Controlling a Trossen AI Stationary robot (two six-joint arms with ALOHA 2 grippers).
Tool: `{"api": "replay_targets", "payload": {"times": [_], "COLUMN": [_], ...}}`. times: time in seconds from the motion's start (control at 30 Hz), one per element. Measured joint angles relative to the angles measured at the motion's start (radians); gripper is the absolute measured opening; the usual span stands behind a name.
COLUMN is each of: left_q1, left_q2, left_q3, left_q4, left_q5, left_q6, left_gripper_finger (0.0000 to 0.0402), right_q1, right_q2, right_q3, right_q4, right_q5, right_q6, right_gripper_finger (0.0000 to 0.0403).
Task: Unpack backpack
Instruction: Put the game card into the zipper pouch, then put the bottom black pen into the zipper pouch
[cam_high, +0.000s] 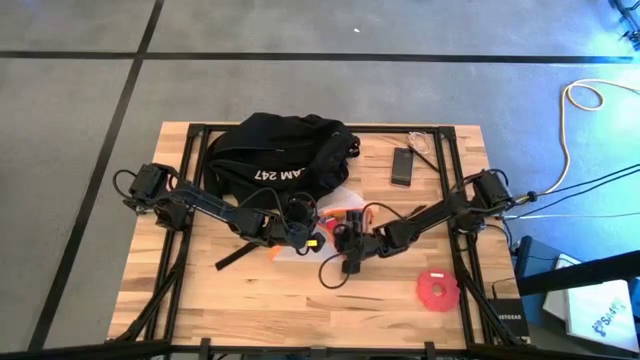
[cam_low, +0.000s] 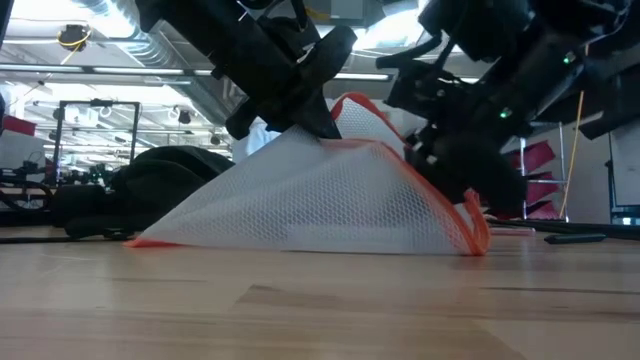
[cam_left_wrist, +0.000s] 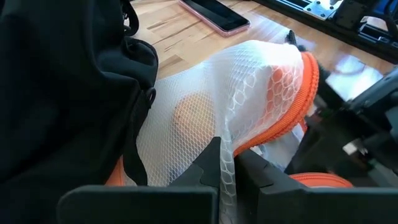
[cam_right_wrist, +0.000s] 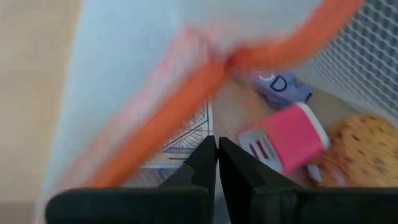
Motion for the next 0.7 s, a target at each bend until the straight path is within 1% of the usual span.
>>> {"api": "replay_targets", "payload": {"times": [0.23, 0.33, 0.47, 0.53, 0.7], "left_q1": [0.0, 0.0, 0.0, 0.0, 0.0], "left_q2": [0.0, 0.0, 0.0, 0.0, 0.0], "left_q3": [0.0, 0.0, 0.0, 0.0, 0.0], "left_q4": [-0.002, -0.002, -0.002, -0.002, -0.002], "left_q5": [0.005, 0.005, 0.002, 0.002, -0.001], "left_q6": [0.0, 0.0, 0.0, 0.0, 0.0], "left_gripper_finger": [0.0, 0.0, 0.0, 0.0, 0.0], "right_q1": [0.0, 0.001, 0.008, 0.019, 0.051], "right_q2": [0.01, 0.011, -0.017, -0.055, -0.175], "right_q3": [-0.004, -0.004, -0.006, -0.006, -0.005], "right_q4": [0.134, 0.145, 0.134, 0.113, -0.044], "right_q5": [-0.138, -0.184, -0.188, -0.183, -0.109], "right_q6": [-0.025, -0.027, -0.02, -0.018, -0.004], "right_gripper_finger": [0.0004, 0.0004, 0.0004, 0.0004, 0.0004]}}
